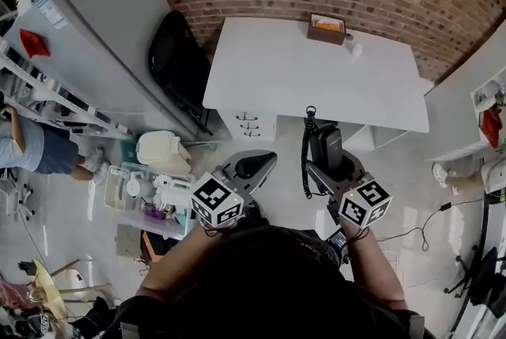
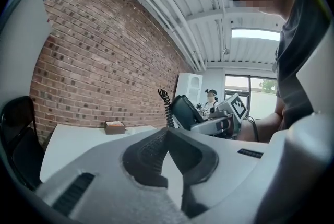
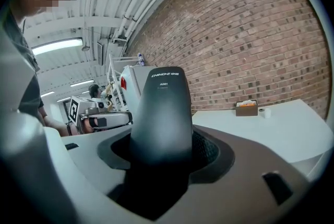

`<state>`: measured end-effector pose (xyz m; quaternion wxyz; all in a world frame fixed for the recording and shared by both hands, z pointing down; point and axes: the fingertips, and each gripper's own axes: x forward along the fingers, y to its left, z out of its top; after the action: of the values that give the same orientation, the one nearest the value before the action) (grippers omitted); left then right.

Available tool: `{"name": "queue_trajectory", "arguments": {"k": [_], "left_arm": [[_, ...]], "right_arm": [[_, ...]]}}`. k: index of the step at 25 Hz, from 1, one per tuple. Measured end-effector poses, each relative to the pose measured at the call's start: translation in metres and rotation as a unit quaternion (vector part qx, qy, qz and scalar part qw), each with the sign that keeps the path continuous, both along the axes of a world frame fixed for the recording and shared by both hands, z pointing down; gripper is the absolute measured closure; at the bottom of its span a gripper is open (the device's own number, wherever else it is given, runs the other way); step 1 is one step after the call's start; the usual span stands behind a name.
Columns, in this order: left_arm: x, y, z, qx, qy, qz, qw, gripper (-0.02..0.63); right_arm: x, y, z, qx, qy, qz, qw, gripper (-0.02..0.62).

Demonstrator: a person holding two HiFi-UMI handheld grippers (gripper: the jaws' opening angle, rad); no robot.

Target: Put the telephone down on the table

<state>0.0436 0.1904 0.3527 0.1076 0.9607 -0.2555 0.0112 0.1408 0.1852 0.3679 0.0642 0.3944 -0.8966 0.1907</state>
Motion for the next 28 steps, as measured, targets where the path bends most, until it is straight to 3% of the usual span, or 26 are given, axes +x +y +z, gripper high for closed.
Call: {"name": "queue_trajectory", "arguments": {"k": [5,13,28], "left_arm": [[-0.032,-0.039,-0.004,0.006,-0.001,0.018,0.9998,0.598],[-0.057,-0.085,0.002,-0.005,0.004,0.007,1.0,0.598],[-0.031,-0.201,0.013,-0.012,-0.005,-0.057,0.9983,0.598]], "right_arm": [[-0.035,-0.041,-0.009,0.006,0.001,0.013,1.0,0.322],[-0.058,-0.091,-0.006,0.001,0.001,0.007,1.0,0.322],[-0.041,-0.218,0.005,-0.008,-0.007,-0.065,0.998,0.322]]}}
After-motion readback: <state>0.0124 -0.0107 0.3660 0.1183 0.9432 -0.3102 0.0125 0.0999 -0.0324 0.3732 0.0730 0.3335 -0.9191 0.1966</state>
